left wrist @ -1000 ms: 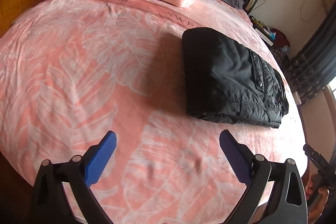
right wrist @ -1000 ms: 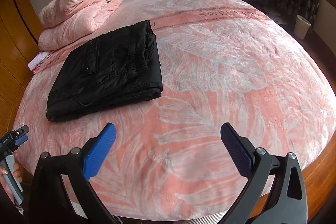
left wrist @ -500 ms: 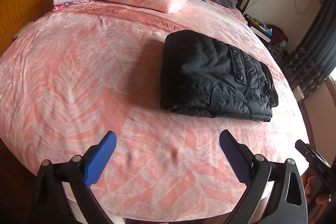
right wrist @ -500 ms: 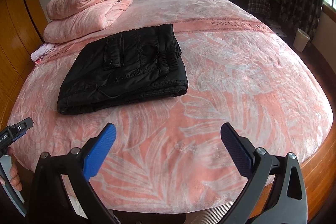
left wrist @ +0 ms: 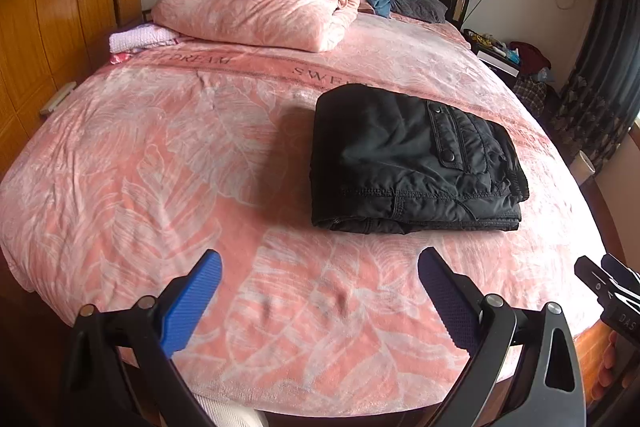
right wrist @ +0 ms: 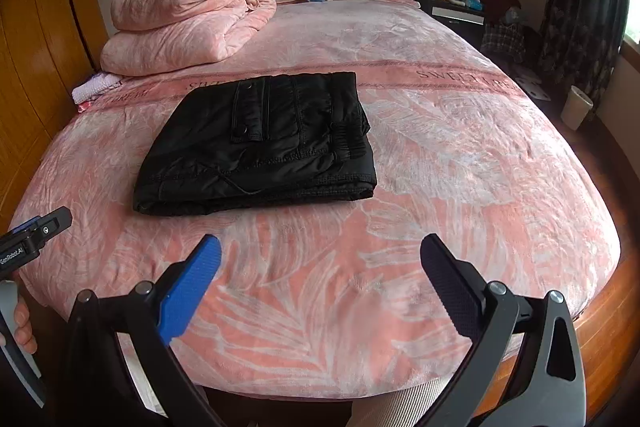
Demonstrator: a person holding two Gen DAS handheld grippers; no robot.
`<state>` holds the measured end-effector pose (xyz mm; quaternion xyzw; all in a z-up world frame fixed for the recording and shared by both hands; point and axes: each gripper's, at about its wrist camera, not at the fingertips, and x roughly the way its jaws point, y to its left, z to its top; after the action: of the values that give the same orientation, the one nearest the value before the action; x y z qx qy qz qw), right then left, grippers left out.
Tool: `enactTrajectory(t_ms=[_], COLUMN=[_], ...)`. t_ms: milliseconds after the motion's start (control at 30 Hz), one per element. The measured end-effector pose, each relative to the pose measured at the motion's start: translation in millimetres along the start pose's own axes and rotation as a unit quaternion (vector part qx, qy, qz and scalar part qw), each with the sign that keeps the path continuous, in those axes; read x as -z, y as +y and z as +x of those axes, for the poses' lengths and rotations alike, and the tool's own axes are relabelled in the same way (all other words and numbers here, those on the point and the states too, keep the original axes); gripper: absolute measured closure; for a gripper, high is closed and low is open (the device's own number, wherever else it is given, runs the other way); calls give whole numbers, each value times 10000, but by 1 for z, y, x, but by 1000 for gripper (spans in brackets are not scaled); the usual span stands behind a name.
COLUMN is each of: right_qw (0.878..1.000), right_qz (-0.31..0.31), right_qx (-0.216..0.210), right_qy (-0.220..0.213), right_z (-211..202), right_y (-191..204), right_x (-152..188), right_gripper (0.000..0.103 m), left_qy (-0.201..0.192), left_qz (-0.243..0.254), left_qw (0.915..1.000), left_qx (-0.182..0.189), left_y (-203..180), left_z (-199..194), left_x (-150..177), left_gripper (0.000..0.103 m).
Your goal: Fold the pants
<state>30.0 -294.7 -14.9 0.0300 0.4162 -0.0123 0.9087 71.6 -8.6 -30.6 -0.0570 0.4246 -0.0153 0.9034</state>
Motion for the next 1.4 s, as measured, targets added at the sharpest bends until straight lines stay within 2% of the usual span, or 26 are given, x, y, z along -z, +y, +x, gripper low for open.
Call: enactTrajectory(t_ms=[133,333,833,1400], right_qw=[10000,9998,9994,9996], right_qz=[-42,-80,-53,-19], right_qx=[25,12,-27,27], right_qy=[-43,-167,-345,-286], right_z=[-10,-23,-39,-34], right_y=[5,12,17,20], right_x=[-3,-4,-7,-5], right_gripper=[3,3,3,3], left_qy=[-122,-247,-620,-535], left_qz=[268,504,818,916], left_qw=[9994,9980,9943,9938], left_qx=[-197,-281,-276,-323], left_y=[-9,-19,-34,-39], left_z=[-8,-15,-45,-38], left_x=[-3,-6,-14,-14], left_gripper=[4,4,4,4])
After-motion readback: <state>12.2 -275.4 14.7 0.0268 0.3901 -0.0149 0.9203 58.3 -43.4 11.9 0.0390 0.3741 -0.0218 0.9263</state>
